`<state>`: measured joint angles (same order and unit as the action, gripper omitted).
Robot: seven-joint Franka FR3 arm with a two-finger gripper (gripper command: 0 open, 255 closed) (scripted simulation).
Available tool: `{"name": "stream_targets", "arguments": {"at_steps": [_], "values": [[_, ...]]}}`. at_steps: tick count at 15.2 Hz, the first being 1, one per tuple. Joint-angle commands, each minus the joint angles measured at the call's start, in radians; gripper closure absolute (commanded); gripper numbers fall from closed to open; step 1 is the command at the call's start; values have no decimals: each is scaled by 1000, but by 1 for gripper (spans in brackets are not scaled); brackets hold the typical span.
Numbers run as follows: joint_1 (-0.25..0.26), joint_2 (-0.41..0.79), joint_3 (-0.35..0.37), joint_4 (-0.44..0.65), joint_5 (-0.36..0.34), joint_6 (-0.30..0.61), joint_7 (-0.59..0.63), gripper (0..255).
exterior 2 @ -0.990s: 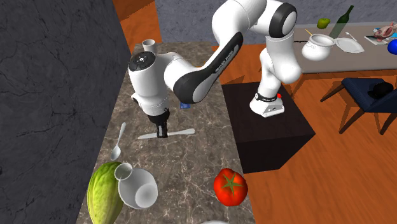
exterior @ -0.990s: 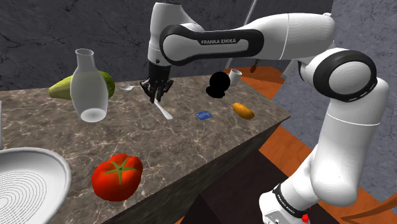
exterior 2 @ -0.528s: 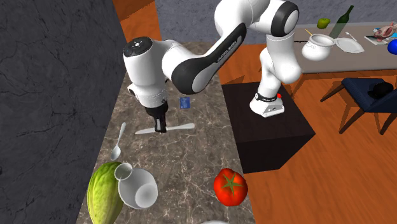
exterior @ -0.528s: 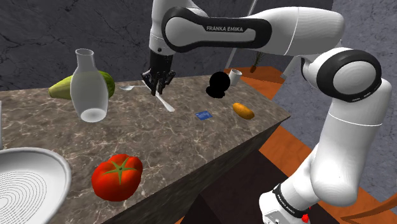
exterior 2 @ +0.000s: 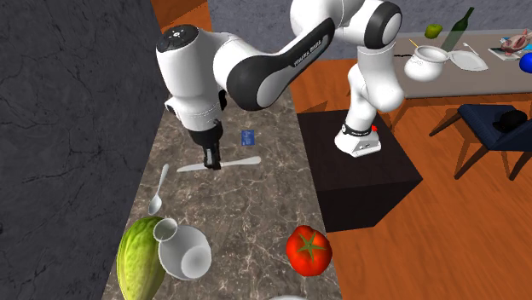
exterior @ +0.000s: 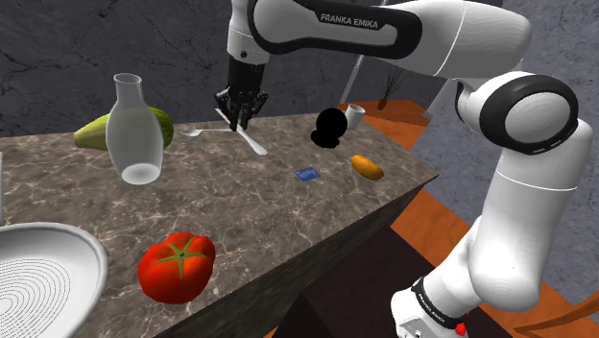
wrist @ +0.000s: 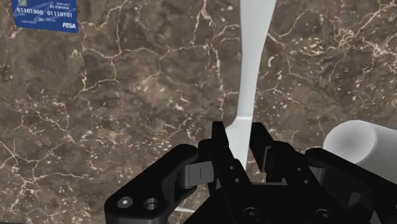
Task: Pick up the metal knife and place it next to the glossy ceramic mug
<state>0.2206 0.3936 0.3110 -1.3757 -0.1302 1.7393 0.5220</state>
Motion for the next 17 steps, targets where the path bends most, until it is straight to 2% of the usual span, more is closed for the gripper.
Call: {"name": "stream_targets", "arguments": {"at_steps": [1, 2, 9, 17], "values": [[2, 2, 0, 30, 0, -28, -1, 255], [3, 3, 1, 41, 0, -38, -1, 255], [-122, -141, -38, -159, 49, 28, -153, 255], [-241, -240, -104, -288, 84, 66, -337, 255]]}}
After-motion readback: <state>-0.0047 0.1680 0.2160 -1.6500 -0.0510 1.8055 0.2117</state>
